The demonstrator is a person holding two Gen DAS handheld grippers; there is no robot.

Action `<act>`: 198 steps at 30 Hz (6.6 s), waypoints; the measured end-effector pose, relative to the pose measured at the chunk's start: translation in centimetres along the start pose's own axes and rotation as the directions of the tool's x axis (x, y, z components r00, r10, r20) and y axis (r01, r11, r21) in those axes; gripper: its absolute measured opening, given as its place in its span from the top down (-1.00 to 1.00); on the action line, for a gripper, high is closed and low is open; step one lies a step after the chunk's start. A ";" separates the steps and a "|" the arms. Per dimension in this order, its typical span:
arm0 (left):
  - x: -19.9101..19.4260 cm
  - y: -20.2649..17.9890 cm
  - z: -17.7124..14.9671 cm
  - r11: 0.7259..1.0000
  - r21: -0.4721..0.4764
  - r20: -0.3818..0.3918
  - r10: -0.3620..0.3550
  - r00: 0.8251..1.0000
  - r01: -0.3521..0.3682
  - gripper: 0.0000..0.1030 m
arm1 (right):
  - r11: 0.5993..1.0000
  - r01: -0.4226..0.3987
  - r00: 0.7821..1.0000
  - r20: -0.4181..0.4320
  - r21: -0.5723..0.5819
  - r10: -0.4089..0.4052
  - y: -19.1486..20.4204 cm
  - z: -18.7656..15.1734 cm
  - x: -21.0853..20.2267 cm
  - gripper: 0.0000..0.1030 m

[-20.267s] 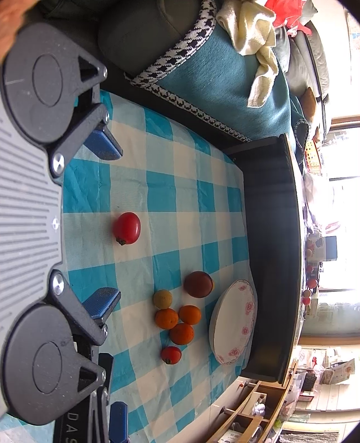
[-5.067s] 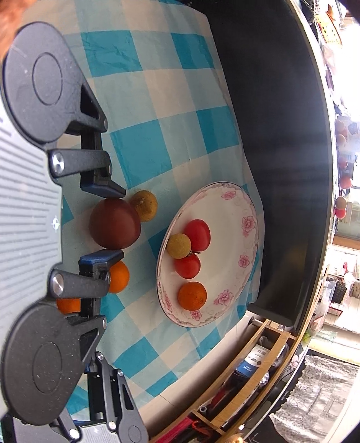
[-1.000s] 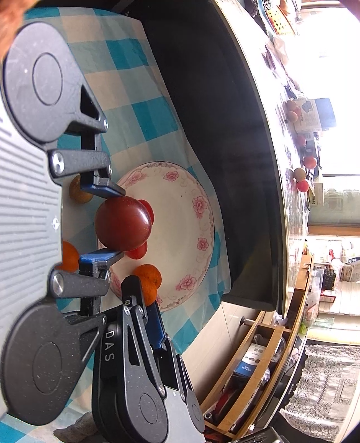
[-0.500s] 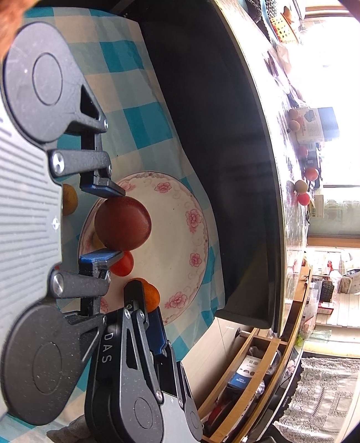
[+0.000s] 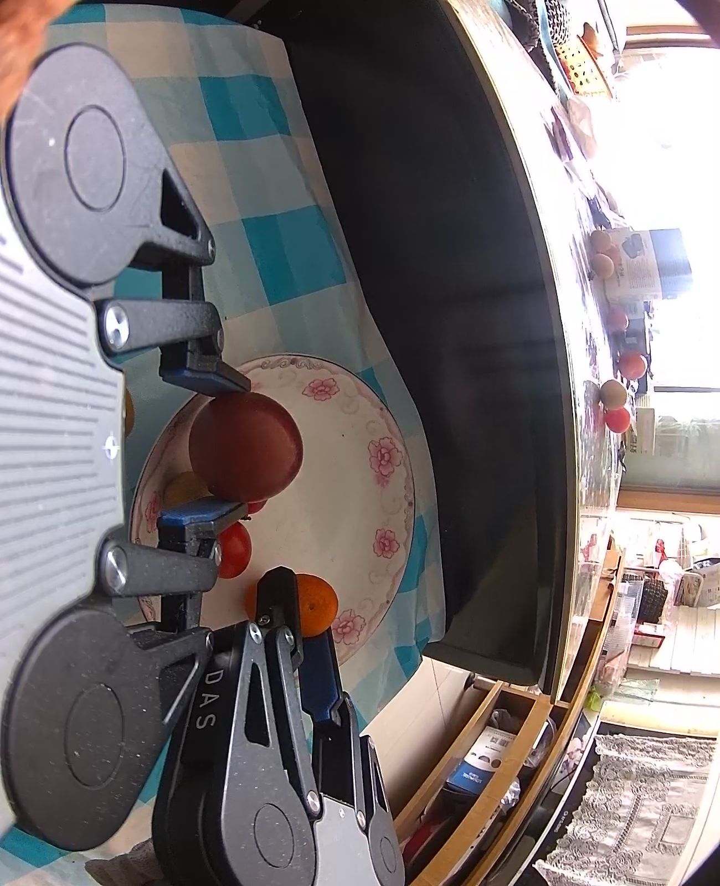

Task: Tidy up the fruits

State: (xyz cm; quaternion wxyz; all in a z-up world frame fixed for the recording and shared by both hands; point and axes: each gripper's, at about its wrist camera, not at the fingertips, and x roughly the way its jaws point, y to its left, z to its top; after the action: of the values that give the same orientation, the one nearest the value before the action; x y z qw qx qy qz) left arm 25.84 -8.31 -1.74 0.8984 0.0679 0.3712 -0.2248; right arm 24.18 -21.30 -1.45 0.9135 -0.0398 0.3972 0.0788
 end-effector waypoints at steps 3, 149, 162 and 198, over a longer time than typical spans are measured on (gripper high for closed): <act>0.1 0.1 0.0 1.000 -0.006 -0.004 0.000 1.000 0.000 0.08 | 1.000 0.006 1.000 0.002 -0.007 -0.006 0.1 0.0 0.1 0.43; -3.9 -1.3 -0.8 0.998 -0.065 0.047 0.016 0.999 -0.013 -0.06 | 0.994 -0.006 0.999 -0.047 0.107 0.011 -1.4 -4.1 -5.0 0.25; -6.0 0.7 -4.5 0.999 0.041 -0.069 0.034 0.997 -0.031 -0.11 | 0.994 -0.094 0.991 -0.093 0.058 0.100 1.4 -5.1 -4.7 0.19; -4.1 1.8 -5.2 0.998 0.069 -0.108 -0.005 0.994 0.013 -0.12 | 0.979 -0.199 0.966 -0.158 0.049 0.204 4.2 -5.1 -2.1 0.64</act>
State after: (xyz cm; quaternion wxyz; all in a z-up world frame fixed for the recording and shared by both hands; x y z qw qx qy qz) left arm 20.73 -3.77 -2.68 0.8731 0.1096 0.4114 -0.2377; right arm 18.37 -18.10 -3.43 0.8659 0.0095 0.4735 0.1610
